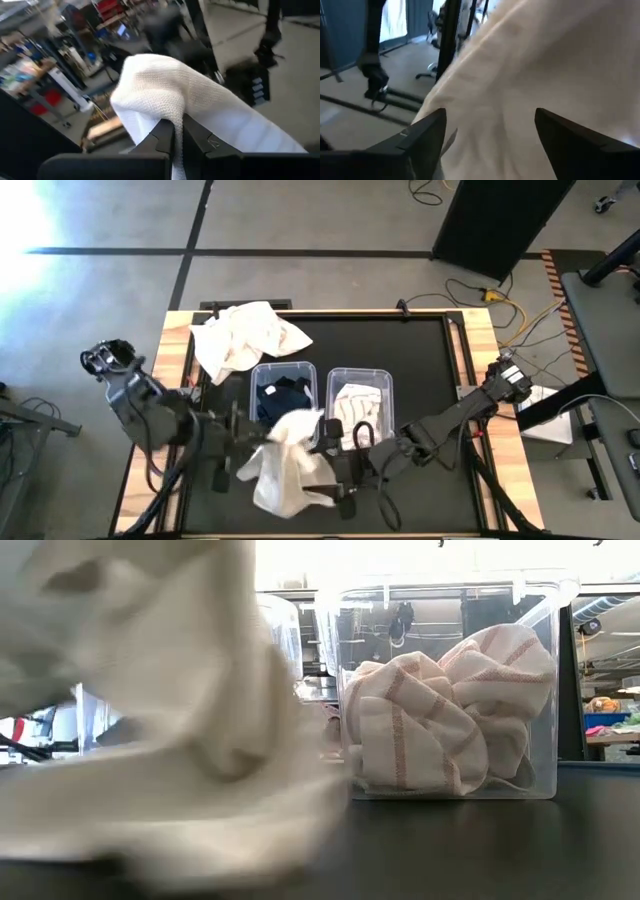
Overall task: Sort towels by color in basket
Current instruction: Put the bottom white towel into the right transparent bin
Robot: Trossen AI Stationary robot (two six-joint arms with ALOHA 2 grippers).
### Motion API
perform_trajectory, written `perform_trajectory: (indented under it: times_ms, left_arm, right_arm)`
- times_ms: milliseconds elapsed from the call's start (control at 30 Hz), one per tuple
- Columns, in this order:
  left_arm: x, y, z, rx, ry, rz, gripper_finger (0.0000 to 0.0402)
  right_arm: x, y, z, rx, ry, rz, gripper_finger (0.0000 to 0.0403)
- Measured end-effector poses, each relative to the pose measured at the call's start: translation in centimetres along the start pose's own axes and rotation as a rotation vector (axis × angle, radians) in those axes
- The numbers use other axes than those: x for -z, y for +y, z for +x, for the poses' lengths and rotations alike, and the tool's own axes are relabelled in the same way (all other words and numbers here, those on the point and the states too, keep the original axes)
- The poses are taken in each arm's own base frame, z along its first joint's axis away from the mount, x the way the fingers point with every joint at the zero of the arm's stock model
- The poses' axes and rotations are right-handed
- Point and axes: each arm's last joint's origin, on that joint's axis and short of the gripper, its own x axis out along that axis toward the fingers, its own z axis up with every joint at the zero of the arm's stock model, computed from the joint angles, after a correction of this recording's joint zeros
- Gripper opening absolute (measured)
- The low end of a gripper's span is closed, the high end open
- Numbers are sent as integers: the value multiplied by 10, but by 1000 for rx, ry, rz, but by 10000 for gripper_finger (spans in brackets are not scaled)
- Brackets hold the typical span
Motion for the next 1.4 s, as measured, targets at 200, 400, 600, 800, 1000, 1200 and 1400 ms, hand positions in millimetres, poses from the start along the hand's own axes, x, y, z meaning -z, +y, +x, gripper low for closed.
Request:
perform_trajectory:
  times_ms: [200,400,600,800,1000,1200,1400]
  left_arm:
    - [-26,32,-5,-96,-117,-61,0]
    - [-43,47,-8,-108,-224,-117,0]
    - [-57,51,-9,-107,-295,-114,0]
    - [-75,53,-4,-88,-404,-128,0]
    - [-88,59,5,-138,-431,-87,0]
    - [-96,70,2,-198,-395,-61,0]
    - [-95,75,8,-220,-363,-54,3]
  right_arm:
    - [-14,-14,2,62,-61,-98,313]
    - [-21,-44,6,339,-50,-93,326]
    - [-21,-61,11,291,-77,-91,317]
    - [-35,-60,9,113,-150,-98,307]
    - [-47,-48,3,2,-195,-214,321]
    - [-60,-44,-14,65,-84,-229,364]
    - [-79,-46,-25,-29,-154,-125,377]
